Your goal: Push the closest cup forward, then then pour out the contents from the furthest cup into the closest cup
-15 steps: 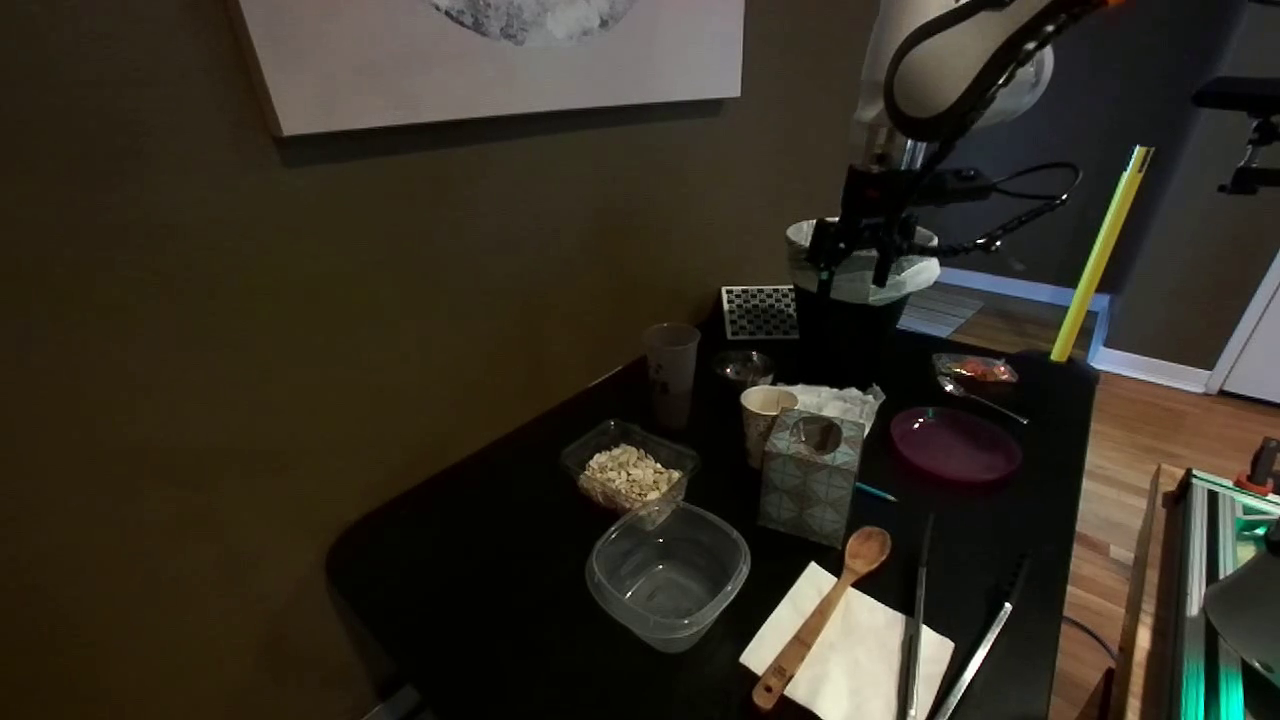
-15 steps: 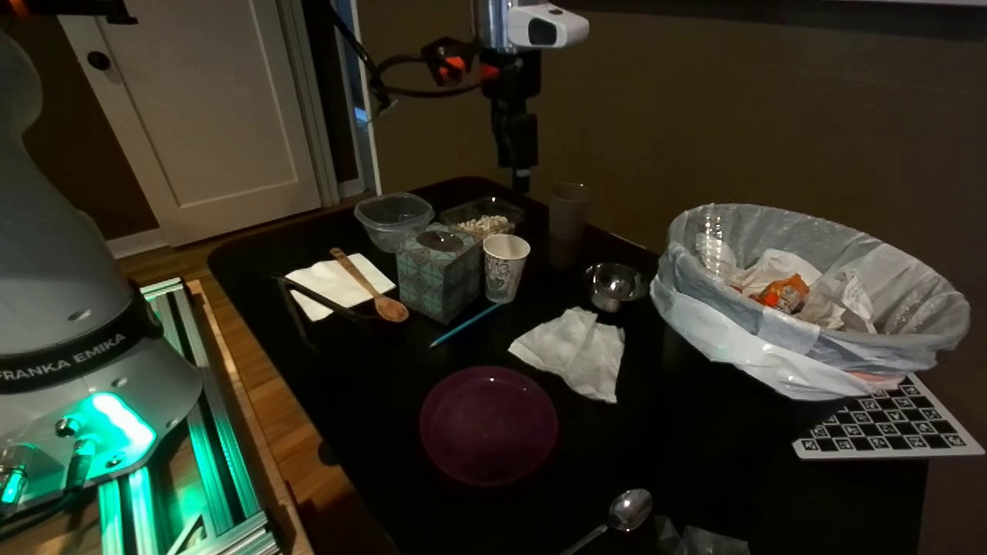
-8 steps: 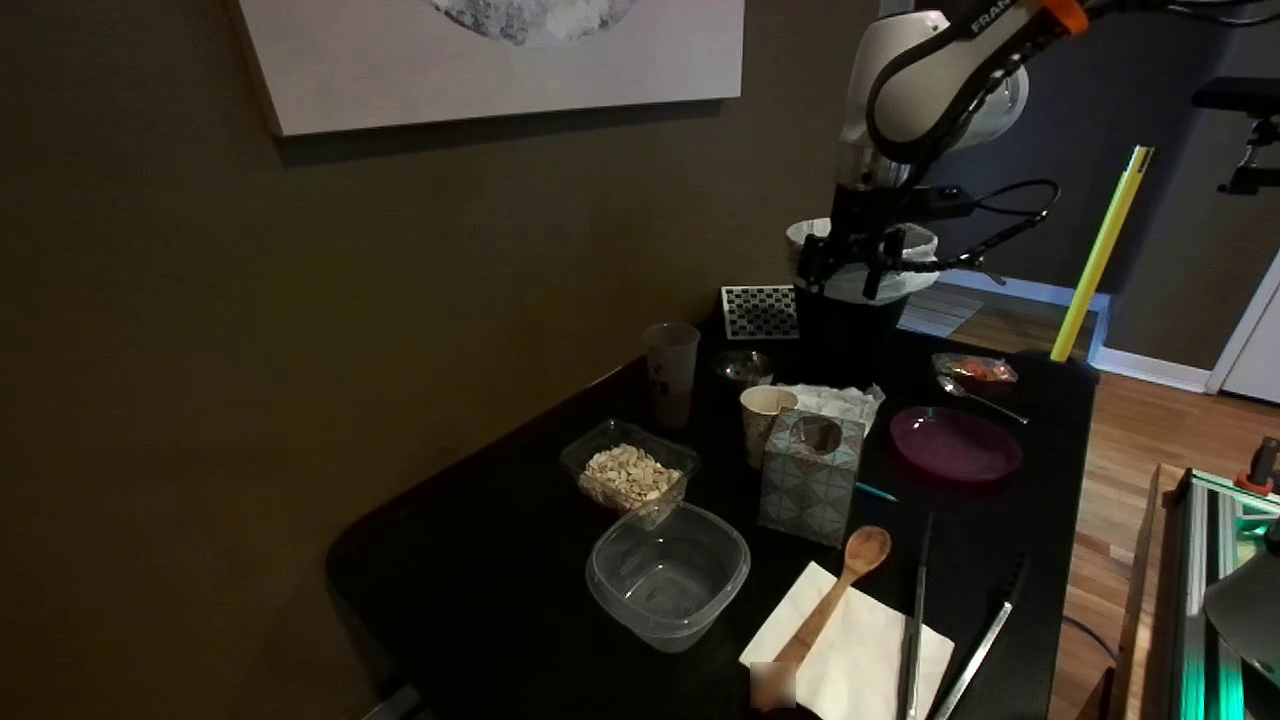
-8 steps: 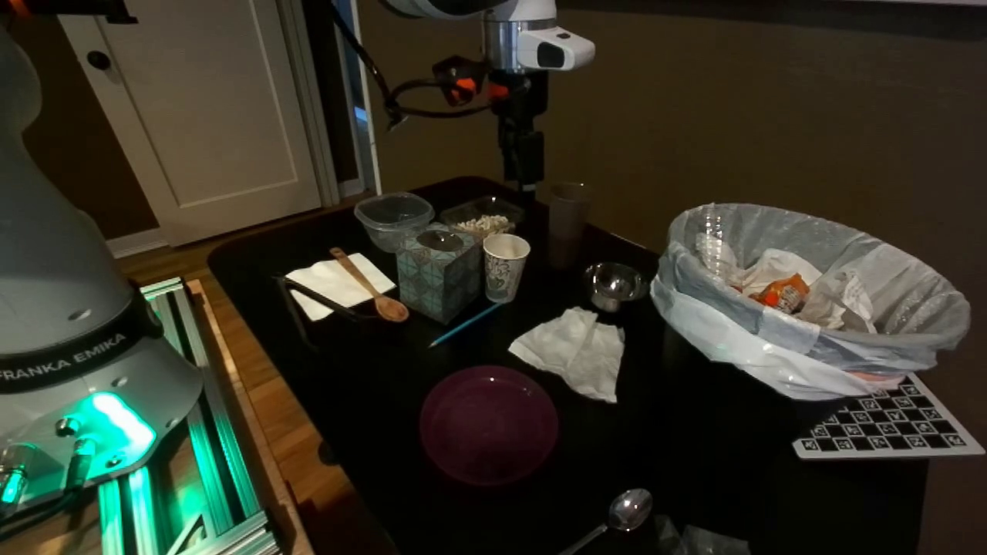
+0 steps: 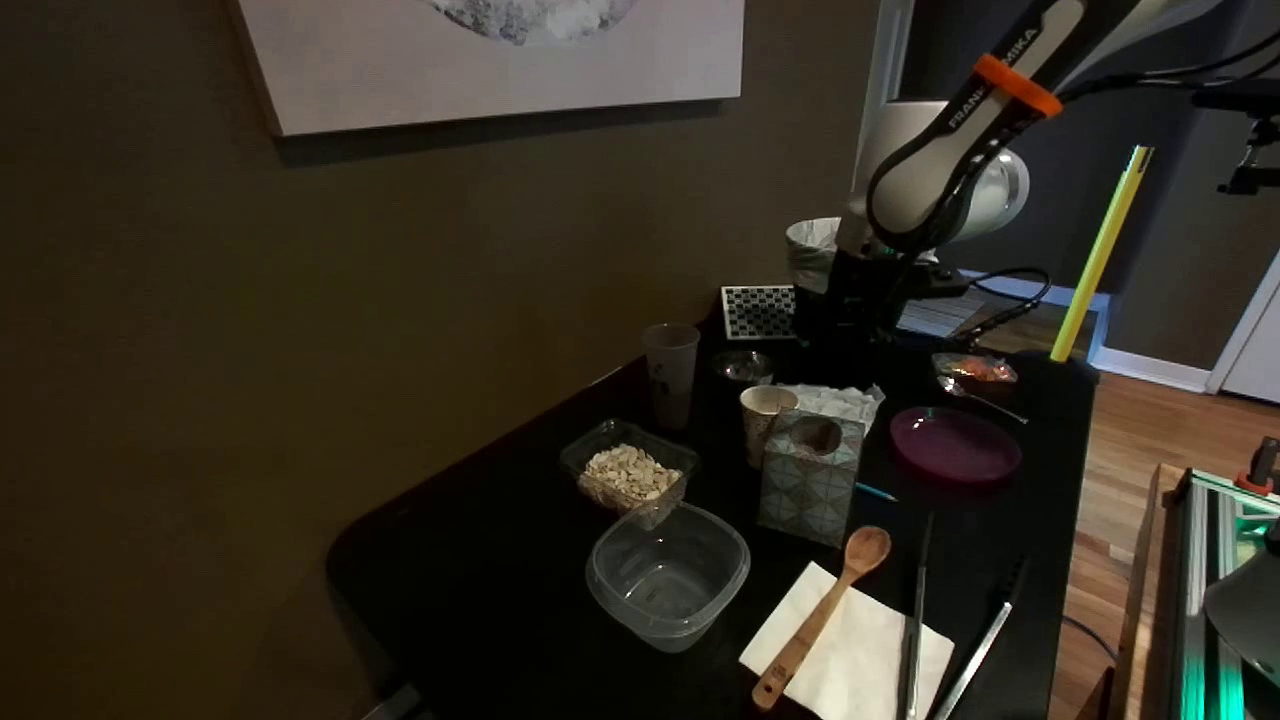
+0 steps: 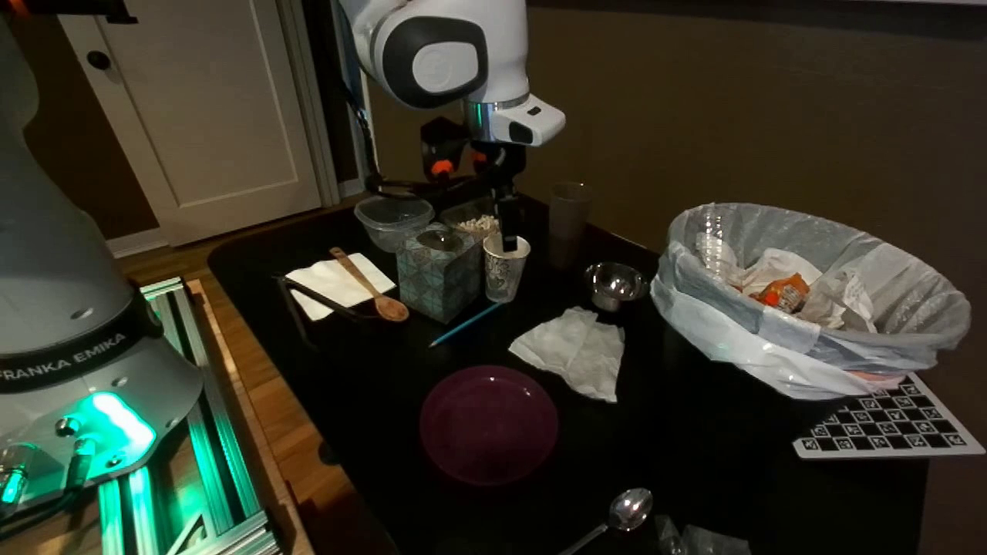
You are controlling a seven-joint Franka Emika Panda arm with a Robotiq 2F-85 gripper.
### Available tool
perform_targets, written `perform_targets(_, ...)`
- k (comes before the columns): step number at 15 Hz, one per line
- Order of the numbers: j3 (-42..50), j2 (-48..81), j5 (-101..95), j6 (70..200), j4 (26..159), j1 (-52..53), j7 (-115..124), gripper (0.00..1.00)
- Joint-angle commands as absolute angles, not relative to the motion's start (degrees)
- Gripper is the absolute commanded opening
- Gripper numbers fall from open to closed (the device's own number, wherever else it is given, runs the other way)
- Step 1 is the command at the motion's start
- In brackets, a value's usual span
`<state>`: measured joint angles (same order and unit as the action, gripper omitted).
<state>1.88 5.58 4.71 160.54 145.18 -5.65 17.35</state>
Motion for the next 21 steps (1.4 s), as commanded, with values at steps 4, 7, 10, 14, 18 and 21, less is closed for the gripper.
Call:
perform_targets(4,-0.5,15.1,13.6,168.8,143.9,-4.6,12.4,0.72)
perform_targets(7,-1.9,18.1,15.1,171.2,142.5,-5.0,11.5,0.49)
perform_targets(10,-3.1,20.4,15.9,172.8,140.8,-5.4,11.3,0.27)
perform_targets(14,-3.8,22.9,15.9,173.6,138.6,-5.7,11.4,0.0)
perform_targets(18,-4.6,24.1,16.3,174.2,136.8,-6.3,11.4,0.01)
perform_targets(21,-5.1,25.1,16.6,174.7,135.0,-6.2,11.9,0.01)
